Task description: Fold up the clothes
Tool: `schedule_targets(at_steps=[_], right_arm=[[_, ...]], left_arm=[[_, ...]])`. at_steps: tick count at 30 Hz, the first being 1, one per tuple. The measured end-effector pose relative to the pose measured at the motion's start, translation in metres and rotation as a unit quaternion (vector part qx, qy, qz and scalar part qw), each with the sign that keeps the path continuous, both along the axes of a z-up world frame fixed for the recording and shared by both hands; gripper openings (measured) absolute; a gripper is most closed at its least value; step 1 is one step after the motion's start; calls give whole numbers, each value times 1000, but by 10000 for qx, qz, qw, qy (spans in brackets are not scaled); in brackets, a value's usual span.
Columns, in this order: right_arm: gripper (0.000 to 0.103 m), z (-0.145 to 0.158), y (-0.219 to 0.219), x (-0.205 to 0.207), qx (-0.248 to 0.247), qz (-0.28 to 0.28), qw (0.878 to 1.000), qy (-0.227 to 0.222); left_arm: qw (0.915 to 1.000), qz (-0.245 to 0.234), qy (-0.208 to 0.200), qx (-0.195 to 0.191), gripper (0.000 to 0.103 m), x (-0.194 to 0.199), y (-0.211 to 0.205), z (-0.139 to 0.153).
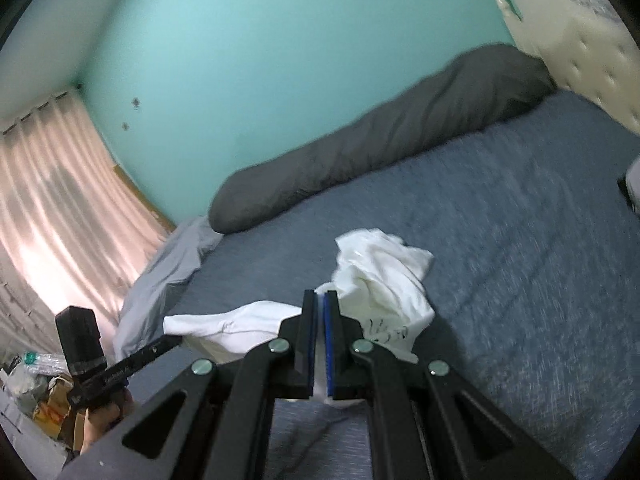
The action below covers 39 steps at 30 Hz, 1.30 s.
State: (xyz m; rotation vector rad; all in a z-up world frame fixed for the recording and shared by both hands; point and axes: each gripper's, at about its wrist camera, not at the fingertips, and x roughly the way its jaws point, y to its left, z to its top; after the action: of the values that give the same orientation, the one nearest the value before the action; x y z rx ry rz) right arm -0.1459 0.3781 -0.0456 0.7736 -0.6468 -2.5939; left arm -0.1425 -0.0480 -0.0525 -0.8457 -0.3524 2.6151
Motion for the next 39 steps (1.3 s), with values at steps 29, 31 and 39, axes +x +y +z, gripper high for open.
schedule_targets(at_steps=[29,31,39], right_arm=[[3,-16,-67,29,1020,706,9876,-965],[3,-45,-70,25,1130,737,9837,-1187],[6,-136,-63,9,1415,740,9667,-2002]], left_arm=[[9938,-493,-915,-386,4,11,7,-9],[9918,-525,-1075,-439,5,8,14,-29],[9822,-614,-1646,-671,5,-7,29,-107]])
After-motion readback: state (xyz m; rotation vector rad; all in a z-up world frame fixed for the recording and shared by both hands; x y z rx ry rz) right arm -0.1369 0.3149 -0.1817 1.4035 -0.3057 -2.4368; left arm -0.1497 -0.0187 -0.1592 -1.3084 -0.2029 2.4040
